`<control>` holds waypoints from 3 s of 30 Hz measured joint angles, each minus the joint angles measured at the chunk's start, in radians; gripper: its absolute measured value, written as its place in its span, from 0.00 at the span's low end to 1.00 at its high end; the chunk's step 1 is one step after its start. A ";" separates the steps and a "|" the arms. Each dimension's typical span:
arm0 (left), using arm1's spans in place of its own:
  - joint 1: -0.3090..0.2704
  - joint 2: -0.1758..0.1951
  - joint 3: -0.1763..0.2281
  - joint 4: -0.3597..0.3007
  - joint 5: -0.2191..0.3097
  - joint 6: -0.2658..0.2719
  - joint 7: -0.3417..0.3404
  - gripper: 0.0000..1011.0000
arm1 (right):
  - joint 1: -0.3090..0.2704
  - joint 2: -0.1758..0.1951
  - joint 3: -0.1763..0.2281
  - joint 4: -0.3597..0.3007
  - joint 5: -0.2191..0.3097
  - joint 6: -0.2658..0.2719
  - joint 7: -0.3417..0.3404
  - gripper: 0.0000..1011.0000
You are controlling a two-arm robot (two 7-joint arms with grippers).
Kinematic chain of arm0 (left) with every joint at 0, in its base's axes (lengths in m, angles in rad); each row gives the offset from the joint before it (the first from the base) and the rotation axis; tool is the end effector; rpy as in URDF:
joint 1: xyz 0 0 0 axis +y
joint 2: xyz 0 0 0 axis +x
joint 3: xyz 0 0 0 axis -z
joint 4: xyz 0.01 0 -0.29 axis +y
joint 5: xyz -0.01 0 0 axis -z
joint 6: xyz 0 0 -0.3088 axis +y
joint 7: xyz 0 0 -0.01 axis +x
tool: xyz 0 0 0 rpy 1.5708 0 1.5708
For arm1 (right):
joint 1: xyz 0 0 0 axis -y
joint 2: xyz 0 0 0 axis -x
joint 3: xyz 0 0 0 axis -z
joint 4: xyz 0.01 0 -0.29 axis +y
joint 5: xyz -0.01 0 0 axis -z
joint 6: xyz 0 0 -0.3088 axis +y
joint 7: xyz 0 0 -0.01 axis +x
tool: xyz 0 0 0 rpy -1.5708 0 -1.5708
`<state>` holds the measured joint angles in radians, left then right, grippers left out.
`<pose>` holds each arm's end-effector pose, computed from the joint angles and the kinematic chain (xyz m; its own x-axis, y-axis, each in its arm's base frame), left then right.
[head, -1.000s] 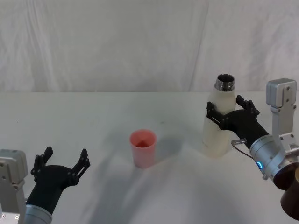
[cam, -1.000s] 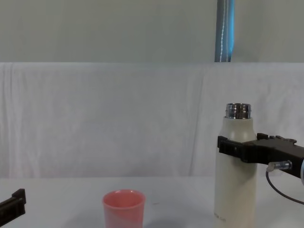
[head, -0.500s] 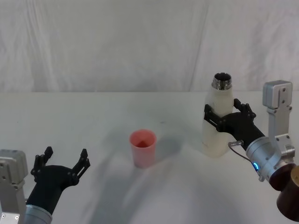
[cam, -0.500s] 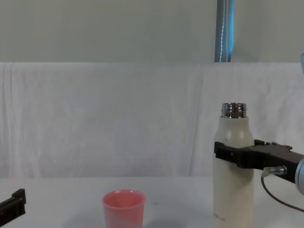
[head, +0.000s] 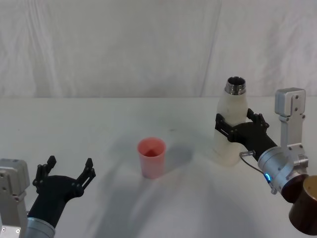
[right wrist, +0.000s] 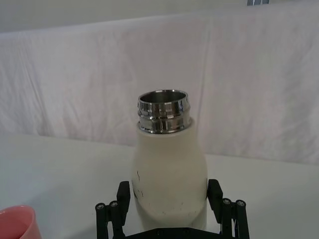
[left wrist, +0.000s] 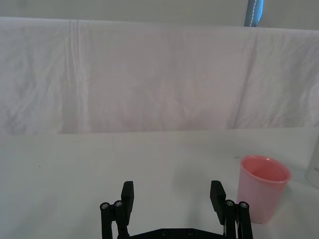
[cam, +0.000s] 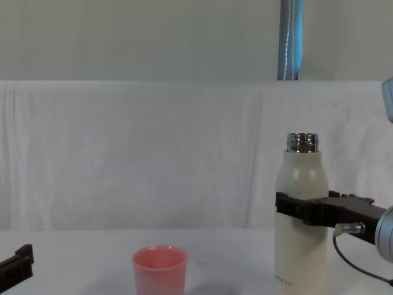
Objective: Grasp the thermos with one hand and pour water into the cup lid.
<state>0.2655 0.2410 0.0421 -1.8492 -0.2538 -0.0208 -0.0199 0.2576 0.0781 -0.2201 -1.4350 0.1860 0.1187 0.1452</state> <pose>0.2530 0.0376 -0.2852 0.1245 0.9917 -0.0326 -0.9921 0.1240 -0.0176 0.3948 0.0439 -0.2566 0.3504 -0.9348 -0.0576 0.9361 0.3515 -0.0106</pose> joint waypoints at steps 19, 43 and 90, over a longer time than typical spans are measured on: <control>0.000 0.000 0.000 0.000 0.000 0.000 0.000 0.99 | 0.014 -0.014 0.005 0.033 -0.003 0.008 -0.006 0.99; 0.000 0.000 0.000 0.000 0.000 0.000 0.000 0.99 | 0.016 -0.016 0.005 0.035 -0.004 0.005 -0.006 0.95; 0.000 0.000 0.000 0.000 0.000 0.000 0.000 0.99 | 0.029 0.048 -0.027 -0.007 -0.086 -0.059 0.023 0.94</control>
<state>0.2655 0.2409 0.0421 -1.8492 -0.2538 -0.0208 -0.0198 0.2870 0.1259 -0.2475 -1.4417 0.0999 0.0599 0.1680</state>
